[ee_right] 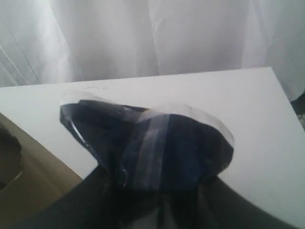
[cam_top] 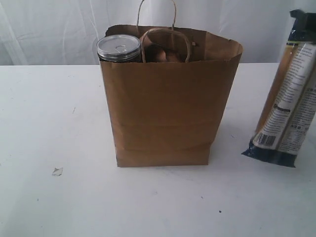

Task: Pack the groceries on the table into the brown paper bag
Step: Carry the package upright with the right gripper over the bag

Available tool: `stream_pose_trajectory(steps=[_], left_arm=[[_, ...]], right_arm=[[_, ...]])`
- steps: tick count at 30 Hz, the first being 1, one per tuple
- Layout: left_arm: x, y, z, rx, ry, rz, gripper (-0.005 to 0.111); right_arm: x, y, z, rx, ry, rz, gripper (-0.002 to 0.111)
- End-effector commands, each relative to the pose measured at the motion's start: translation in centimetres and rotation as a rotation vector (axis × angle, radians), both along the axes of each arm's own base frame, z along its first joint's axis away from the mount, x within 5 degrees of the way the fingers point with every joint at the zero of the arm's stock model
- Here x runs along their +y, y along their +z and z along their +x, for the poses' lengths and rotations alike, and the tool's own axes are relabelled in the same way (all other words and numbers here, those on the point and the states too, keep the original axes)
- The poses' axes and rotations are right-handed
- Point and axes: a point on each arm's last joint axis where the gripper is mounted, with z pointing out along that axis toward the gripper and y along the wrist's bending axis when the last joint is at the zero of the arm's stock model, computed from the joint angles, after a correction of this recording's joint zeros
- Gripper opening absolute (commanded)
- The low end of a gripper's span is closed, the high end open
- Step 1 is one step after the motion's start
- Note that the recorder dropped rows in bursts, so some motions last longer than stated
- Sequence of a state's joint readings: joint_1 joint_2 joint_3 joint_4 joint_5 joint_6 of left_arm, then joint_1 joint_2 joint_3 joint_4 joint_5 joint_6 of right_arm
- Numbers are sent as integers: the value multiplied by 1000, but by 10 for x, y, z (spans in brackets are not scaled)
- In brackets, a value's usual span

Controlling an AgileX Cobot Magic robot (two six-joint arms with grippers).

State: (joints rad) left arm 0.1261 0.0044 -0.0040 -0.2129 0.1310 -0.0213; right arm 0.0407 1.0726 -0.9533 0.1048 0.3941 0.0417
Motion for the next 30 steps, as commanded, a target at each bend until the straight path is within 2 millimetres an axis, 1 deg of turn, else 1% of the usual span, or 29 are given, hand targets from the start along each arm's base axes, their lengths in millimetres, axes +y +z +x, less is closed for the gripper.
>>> stream_pose_trajectory(steps=[1, 2, 3, 4, 5, 6, 8, 11, 20, 23, 26, 30], left_arm=[[0, -1, 0, 0, 1, -3, 0], [0, -1, 0, 0, 1, -3, 0], [0, -1, 0, 0, 1, -3, 0], [0, -1, 0, 0, 1, -3, 0], [0, -1, 0, 0, 1, -3, 0], [0, -1, 0, 0, 1, -3, 0], [0, -1, 0, 0, 1, -3, 0], [0, -1, 0, 0, 1, -3, 0], [0, -1, 0, 0, 1, -3, 0], [0, -1, 0, 0, 1, -3, 0], [0, -1, 0, 0, 1, -3, 0], [0, -1, 0, 0, 1, -3, 0]], right_arm=[[-1, 53, -23, -229, 18, -48, 0], [-1, 71, -28, -286, 17, -47, 0], [-1, 84, -31, -328, 15, -45, 0], [0, 104, -36, -391, 21, -30, 0], [2, 115, -38, -431, 30, -19, 0], [5, 132, -41, -494, 44, -20, 0], [13, 153, -42, -573, 89, -61, 0], [24, 169, -40, -624, 143, -81, 0], [62, 189, -27, -671, 298, -58, 0], [75, 187, -19, -661, 345, -65, 0], [87, 180, -9, -640, 381, -105, 0], [95, 169, 7, -604, 396, -125, 0]])
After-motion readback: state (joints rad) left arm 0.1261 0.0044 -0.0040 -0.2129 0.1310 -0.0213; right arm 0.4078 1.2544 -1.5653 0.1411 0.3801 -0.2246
